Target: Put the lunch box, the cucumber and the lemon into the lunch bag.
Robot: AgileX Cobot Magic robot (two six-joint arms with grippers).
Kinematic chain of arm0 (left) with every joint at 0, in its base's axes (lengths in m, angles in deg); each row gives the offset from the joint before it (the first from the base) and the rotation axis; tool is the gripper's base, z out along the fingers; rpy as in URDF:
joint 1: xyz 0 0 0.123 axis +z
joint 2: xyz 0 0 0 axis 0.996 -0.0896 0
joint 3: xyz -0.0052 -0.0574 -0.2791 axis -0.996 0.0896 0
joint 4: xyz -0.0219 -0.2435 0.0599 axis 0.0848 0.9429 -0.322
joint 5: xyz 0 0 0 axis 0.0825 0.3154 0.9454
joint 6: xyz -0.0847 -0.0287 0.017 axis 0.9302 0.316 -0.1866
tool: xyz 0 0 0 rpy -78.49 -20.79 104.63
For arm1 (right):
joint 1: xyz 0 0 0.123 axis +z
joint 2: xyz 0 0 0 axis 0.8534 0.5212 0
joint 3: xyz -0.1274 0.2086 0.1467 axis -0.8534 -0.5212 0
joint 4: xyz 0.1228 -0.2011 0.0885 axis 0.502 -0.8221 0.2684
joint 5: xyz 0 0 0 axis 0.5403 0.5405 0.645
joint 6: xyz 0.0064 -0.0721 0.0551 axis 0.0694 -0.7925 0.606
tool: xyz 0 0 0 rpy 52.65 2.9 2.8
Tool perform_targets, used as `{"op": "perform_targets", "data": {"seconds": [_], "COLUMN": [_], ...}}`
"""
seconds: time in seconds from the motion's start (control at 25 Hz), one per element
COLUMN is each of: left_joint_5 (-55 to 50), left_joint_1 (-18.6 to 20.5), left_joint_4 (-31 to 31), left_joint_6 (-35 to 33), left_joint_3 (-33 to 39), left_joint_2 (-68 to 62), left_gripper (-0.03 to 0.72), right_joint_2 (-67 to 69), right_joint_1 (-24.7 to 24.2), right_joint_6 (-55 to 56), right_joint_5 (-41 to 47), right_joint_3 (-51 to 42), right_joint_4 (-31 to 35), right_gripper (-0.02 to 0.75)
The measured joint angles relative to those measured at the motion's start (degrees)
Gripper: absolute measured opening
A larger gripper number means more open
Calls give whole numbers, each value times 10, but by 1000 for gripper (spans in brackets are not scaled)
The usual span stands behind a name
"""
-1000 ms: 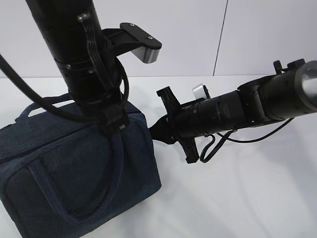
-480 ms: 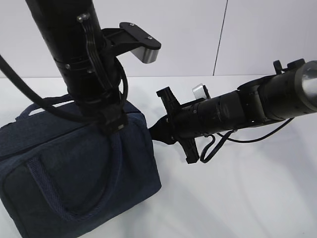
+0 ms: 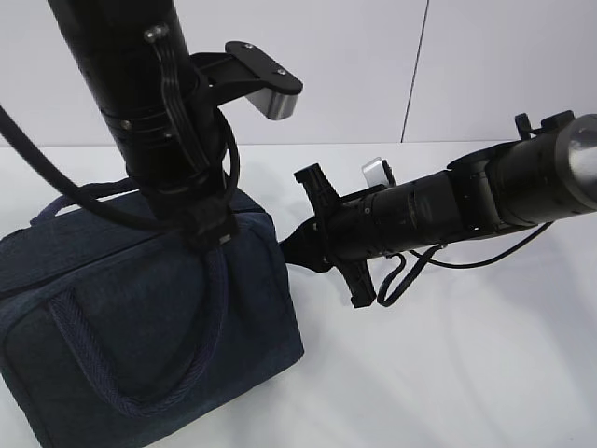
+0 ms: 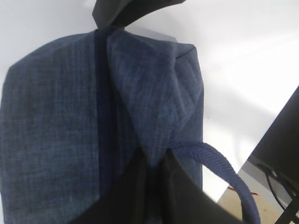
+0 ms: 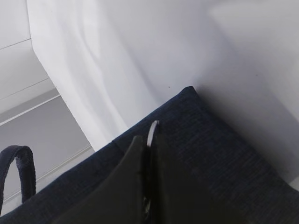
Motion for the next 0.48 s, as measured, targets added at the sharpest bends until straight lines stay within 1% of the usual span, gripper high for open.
{"op": "perform_targets", "data": {"seconds": [0.12, 0.24, 0.32, 0.48], "left_joint_5": [0, 0, 0, 0], "left_joint_1": [0, 0, 0, 0], "left_joint_4": [5, 6, 6, 6], "left_joint_6": [-11, -17, -20, -21], "left_joint_3": [0, 0, 0, 0], "left_joint_2": [0, 0, 0, 0], "left_gripper": [20, 20, 20, 20], "right_joint_2": [0, 0, 2, 4], "right_joint_1": [0, 0, 0, 0], "right_joint_6": [-3, -8, -11, -19], "right_joint_5": [0, 0, 0, 0], "right_joint_3": [0, 0, 0, 0], "right_joint_4": [0, 0, 0, 10], "right_gripper": [7, 50, 103, 238]}}
